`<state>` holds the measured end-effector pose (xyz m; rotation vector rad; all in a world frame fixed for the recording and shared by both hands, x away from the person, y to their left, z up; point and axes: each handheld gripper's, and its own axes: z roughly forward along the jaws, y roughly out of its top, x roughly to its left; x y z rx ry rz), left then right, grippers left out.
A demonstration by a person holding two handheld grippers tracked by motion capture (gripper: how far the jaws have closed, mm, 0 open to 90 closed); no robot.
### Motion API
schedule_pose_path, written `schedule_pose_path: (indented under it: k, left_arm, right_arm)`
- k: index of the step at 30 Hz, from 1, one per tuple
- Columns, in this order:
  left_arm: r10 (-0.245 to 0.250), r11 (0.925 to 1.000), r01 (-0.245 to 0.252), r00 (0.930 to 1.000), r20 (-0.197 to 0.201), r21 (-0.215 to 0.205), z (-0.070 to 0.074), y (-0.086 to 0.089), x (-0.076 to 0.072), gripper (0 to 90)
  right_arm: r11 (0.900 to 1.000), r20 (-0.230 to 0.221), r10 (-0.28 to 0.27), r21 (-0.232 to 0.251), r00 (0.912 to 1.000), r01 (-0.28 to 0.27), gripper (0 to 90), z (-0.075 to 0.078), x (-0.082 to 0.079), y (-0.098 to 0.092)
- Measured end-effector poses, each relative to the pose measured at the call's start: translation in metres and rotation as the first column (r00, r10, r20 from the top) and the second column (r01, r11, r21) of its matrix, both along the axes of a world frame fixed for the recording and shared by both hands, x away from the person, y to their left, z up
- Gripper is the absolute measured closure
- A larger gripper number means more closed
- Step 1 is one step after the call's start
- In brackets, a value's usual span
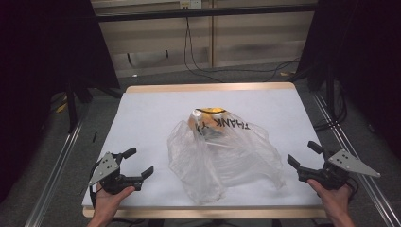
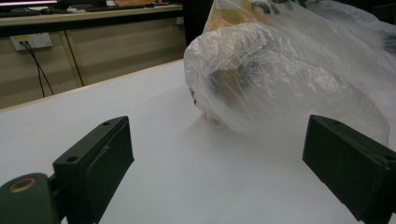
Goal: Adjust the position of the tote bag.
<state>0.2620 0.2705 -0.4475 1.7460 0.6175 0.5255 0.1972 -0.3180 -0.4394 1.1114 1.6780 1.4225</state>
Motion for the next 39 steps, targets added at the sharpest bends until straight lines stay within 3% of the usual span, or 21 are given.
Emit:
schedule_pose_path:
  k: [2,4,10,17,18,20,23,25,32,36,37,39]
  left_arm:
    - [-0.009,0.9999,0.010,0.9992,-0.038,0.013,-0.001,-0.003,0.000,14.1]
    - [0.001,0.9998,0.000,0.9992,-0.041,0.020,-0.002,-0.004,0.000,14.3]
    - [-0.040,0.9987,0.042,0.9967,-0.071,0.030,0.003,-0.009,-0.003,15.4]
    - [-0.103,0.9930,0.105,0.9937,-0.044,0.054,0.008,-0.023,-0.011,21.2]
    - [-0.100,0.9928,0.103,0.9939,-0.047,0.061,0.009,-0.024,-0.012,21.3]
    - [-0.118,0.9921,0.120,0.9916,-0.052,0.037,0.009,-0.027,-0.013,22.7]
    - [-0.129,0.9899,0.132,0.9900,-0.057,0.050,0.010,-0.030,-0.016,22.9]
    - [-0.142,0.9888,0.145,0.9880,-0.061,0.037,0.011,-0.032,-0.018,24.9]
    - [-0.218,0.9750,0.219,0.9750,-0.045,0.036,0.015,-0.037,-0.028,33.3]
    - [-0.247,0.9679,0.249,0.9671,-0.062,0.035,0.016,-0.044,-0.032,37.3]
    - [-0.288,0.9561,0.291,0.9551,-0.069,0.036,0.016,-0.050,-0.033,37.5]
    - [-0.282,0.9569,0.286,0.9569,-0.069,0.051,0.017,-0.051,-0.034,40.0]
  right_arm:
    - [1.000,-0.012,-0.004,0.009,0.9999,0.004,10.8,0.000,0.000,0.000]
    - [1.000,-0.022,0.000,0.017,0.9998,0.000,11.3,0.000,0.000,-0.001]
    - [0.999,-0.026,0.024,0.025,0.9994,-0.023,15.9,0.002,-0.002,0.000]
    - [0.997,-0.018,0.066,0.041,0.9976,-0.066,25.2,0.007,-0.008,0.005]
    - [0.997,-0.006,0.070,0.040,0.9975,-0.070,30.7,0.008,-0.010,0.006]
    - [0.995,-0.013,0.090,0.045,0.9958,-0.090,33.6,0.009,-0.011,0.006]
    - [0.993,-0.029,0.110,0.050,0.9935,-0.109,37.9,0.009,-0.011,0.007]
    - [0.991,-0.041,0.127,0.041,0.9911,-0.125,41.2,0.010,-0.012,0.009]
    - [0.981,-0.043,0.192,0.012,0.9805,-0.191,51.4,0.017,-0.027,0.018]
    - [0.974,-0.078,0.225,0.007,0.9714,-0.225,53.2,0.016,-0.027,0.025]
    - [0.974,-0.087,0.228,0.004,0.9698,-0.228,52.6,0.015,-0.027,0.026]
    - [0.972,-0.098,0.231,-0.012,0.9680,-0.233,50.0,0.014,-0.027,0.028]
